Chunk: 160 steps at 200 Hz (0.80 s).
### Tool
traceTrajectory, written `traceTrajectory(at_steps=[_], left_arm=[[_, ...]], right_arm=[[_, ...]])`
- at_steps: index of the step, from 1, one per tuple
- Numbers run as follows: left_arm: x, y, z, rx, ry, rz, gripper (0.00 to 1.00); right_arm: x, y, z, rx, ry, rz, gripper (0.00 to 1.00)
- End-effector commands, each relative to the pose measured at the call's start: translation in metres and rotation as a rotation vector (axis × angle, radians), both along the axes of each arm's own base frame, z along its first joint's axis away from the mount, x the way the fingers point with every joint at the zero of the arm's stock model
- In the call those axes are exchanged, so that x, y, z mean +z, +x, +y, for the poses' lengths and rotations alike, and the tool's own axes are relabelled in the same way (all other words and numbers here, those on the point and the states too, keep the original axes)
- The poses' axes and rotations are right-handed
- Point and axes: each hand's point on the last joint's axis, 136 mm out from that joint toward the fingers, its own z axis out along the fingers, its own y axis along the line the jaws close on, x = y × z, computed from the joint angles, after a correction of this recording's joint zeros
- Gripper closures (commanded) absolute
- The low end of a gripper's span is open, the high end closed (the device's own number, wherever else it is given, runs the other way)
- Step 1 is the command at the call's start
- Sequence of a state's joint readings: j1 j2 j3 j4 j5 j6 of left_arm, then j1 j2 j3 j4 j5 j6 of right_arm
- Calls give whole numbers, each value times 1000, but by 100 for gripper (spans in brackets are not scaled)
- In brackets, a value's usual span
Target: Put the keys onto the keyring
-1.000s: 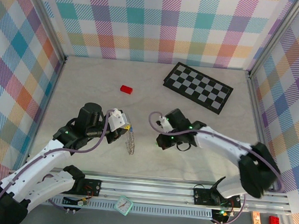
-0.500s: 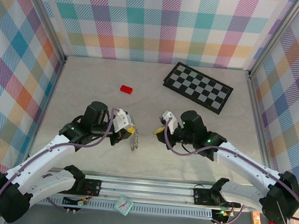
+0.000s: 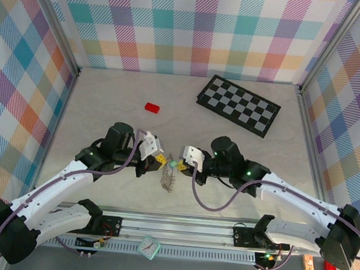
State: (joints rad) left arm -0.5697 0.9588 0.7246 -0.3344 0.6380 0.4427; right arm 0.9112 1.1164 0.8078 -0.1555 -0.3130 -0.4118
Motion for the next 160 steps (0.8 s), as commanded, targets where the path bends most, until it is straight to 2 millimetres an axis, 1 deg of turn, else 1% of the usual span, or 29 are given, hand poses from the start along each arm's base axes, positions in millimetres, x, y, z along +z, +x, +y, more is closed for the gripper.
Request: traceTrajectory(at_steps=[1, 11, 23, 47, 73, 89, 101, 114, 141, 160], left_arm=[[20, -2, -9, -57, -49, -79, 100], [21, -3, -9, -65, -43, -103, 100], [20, -5, -9, -78, -33, -138, 100], [21, -11, -10, -116, -11, -225, 100], [21, -12, -7, -119, 16, -290, 100], [21, -15, -7, -134, 19, -321, 100], [20, -16, -7, -145, 24, -338, 100], [17, -17, -7, -149, 38, -337, 100], [16, -17, -8, -157, 46, -336, 100], [15, -19, -9, -167, 44, -335, 100]], right_arm=[[11, -10, 10, 75, 2, 64, 100], [12, -5, 12, 44, 2, 77, 100], [12, -2, 15, 34, 6, 92, 100], [8, -5, 20, 52, -10, 136, 100], [3, -10, 20, 79, -46, 179, 100], [-1, -6, 19, 51, -64, 184, 100], [1, -2, 19, 30, -52, 175, 100], [9, 0, 20, 13, -18, 158, 100], [17, -2, 21, 23, 25, 152, 100], [22, 2, 23, 9, 60, 130, 100]])
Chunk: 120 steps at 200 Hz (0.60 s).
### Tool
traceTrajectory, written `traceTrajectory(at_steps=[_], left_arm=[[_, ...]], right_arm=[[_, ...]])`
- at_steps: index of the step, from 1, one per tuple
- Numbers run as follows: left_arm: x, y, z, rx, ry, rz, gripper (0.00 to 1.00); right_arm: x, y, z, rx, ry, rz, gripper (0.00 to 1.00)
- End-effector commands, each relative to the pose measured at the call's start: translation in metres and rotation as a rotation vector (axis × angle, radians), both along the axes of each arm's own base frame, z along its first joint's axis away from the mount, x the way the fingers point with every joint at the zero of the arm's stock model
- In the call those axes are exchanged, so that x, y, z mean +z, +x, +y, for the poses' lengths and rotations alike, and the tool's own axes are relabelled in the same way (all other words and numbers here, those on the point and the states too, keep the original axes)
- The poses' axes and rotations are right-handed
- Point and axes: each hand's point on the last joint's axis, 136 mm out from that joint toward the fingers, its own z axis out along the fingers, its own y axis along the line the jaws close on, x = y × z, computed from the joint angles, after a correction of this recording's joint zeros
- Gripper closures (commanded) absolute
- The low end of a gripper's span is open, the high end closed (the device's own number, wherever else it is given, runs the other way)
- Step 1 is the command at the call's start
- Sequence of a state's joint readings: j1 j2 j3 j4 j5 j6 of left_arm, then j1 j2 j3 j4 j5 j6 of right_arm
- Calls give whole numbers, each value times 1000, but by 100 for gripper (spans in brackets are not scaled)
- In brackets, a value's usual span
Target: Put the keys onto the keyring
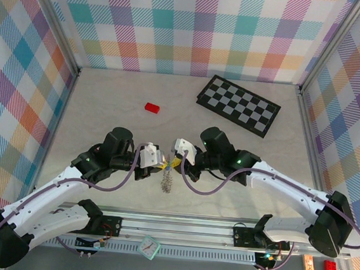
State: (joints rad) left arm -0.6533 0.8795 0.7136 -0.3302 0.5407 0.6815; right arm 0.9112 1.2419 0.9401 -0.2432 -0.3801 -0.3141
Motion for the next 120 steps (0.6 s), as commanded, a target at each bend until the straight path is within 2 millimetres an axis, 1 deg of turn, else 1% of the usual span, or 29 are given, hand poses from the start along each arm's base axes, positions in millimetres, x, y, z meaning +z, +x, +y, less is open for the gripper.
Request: traceTrajectory(at_steps=[1, 51, 72, 94, 107, 120], left_arm=[[2, -6, -6, -52, -11, -37, 100], [-1, -15, -8, -96, 0, -28, 100], [-3, -17, -8, -106, 7, -25, 100], [-2, -16, -7, -96, 9, -35, 100], [-1, -14, -6, -82, 5, -41, 100], [-1, -7, -4, -38, 12, -40, 100]], right_arm=[[20, 1, 4, -8, 89, -32, 100], [29, 21, 4, -126, 123, -59, 100], [30, 26, 2, -166, 130, -59, 100], [28, 21, -1, -160, 128, -42, 100], [25, 12, -1, -117, 124, -23, 100], [19, 5, -3, -83, 104, -25, 100]])
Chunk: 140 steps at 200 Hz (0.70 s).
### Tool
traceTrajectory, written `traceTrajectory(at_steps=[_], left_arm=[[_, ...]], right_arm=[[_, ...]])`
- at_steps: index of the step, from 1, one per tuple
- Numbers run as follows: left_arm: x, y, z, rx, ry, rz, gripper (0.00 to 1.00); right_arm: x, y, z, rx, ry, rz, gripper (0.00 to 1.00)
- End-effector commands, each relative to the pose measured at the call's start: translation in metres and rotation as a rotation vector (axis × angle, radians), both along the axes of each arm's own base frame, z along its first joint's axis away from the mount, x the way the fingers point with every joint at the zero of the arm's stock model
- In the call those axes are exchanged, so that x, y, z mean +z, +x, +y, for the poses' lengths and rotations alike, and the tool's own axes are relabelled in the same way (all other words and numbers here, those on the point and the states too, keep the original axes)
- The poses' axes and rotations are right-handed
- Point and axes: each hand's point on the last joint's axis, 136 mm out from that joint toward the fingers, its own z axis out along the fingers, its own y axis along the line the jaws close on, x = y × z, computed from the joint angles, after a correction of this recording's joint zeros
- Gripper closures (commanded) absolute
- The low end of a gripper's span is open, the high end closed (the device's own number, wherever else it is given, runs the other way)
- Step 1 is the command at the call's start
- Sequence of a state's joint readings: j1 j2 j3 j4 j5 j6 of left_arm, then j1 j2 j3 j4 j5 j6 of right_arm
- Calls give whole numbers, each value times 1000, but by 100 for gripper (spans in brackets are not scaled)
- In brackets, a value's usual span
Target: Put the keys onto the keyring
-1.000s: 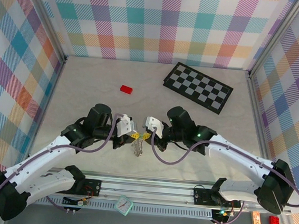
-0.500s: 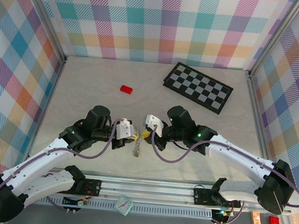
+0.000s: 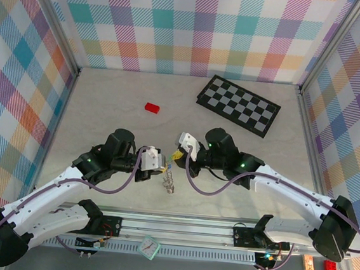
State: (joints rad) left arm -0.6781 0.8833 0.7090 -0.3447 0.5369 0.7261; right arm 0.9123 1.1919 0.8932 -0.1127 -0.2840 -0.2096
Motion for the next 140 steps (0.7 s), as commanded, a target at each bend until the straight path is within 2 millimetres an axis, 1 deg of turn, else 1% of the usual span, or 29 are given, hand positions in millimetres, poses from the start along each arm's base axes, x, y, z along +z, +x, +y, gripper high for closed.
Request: traceTrajectory(at_steps=[1, 27, 50, 59, 69, 73, 80, 88, 98, 115, 126, 129, 140], left_arm=[[5, 0, -1, 7, -15, -19, 100], [6, 10, 4, 87, -10, -12, 100], [7, 12, 4, 118, -26, 17, 100], [7, 14, 4, 129, -27, 28, 100], [6, 17, 5, 155, -22, 37, 100], [6, 19, 6, 169, -20, 39, 100], [6, 22, 8, 195, -17, 39, 100], [7, 24, 10, 216, -18, 38, 100], [8, 27, 12, 241, -24, 34, 100], [5, 32, 15, 272, -27, 39, 100], [1, 33, 15, 280, -20, 51, 100], [7, 36, 13, 282, -41, 32, 100], [8, 39, 12, 284, -47, 27, 100]], right_arm=[[0, -13, -2, 49, 13, 3, 100], [-10, -12, -16, 26, -42, -51, 100], [-13, -16, -19, 39, -51, -42, 100], [-18, -11, -21, -1, -72, -27, 100], [-32, 2, -31, -106, -142, 16, 100], [-41, 7, -37, -155, -183, 40, 100], [-55, 15, -50, -276, -229, 121, 100], [-73, 17, -63, -407, -264, 251, 100], [-96, 11, -78, -543, -306, 415, 100], [-130, -7, -96, -695, -394, 642, 100], [-146, -16, -98, -743, -412, 746, 100], [-148, -18, -98, -747, -413, 765, 100], [-158, -21, -97, -761, -431, 805, 100]])
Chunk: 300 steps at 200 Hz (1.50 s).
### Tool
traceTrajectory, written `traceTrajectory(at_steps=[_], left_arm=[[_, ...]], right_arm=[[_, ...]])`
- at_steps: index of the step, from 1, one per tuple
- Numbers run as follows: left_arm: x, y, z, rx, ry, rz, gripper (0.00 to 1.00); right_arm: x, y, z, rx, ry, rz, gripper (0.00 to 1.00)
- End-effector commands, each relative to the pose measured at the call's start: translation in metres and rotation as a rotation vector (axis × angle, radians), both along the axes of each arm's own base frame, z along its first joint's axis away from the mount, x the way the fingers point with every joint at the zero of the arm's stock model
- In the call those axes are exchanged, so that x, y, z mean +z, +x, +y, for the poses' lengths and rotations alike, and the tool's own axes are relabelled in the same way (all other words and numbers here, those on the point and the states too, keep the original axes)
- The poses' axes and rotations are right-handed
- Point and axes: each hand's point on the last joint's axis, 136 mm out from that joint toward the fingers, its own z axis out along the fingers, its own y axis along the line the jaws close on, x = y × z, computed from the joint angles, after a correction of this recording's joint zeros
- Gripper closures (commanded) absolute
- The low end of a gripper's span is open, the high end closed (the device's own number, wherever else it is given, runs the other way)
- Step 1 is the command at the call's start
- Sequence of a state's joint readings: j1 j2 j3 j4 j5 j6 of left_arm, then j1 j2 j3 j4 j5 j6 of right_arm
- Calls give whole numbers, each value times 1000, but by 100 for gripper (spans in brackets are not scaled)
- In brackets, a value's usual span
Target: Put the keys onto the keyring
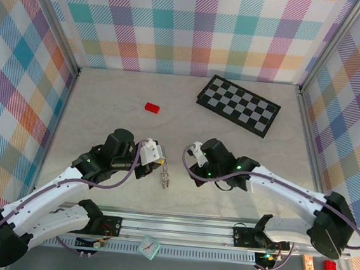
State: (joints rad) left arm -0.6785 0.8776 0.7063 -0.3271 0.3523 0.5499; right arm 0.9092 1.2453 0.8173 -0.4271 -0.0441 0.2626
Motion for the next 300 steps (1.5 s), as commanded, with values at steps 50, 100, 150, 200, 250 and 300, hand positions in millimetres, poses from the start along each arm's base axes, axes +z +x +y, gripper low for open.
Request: traceTrajectory(at_steps=[50, 100, 150, 200, 250, 300], left_arm=[[14, 11, -4, 36, -75, -40, 100], [8, 9, -4, 34, -69, -31, 100], [6, 9, -4, 33, -64, -26, 100], [6, 9, -4, 31, -65, -25, 100], [6, 9, -5, 29, -67, -22, 100], [6, 9, -5, 29, -67, -23, 100]], right_arm=[[-85, 7, -30, -358, -126, 338, 100], [-101, 26, -30, -364, -149, 358, 100], [-103, 24, -31, -344, -147, 398, 91], [-91, 17, -27, -360, -82, 431, 72], [-81, 17, -29, -524, -6, 485, 64], [-78, 15, -29, -875, 168, 670, 61]])
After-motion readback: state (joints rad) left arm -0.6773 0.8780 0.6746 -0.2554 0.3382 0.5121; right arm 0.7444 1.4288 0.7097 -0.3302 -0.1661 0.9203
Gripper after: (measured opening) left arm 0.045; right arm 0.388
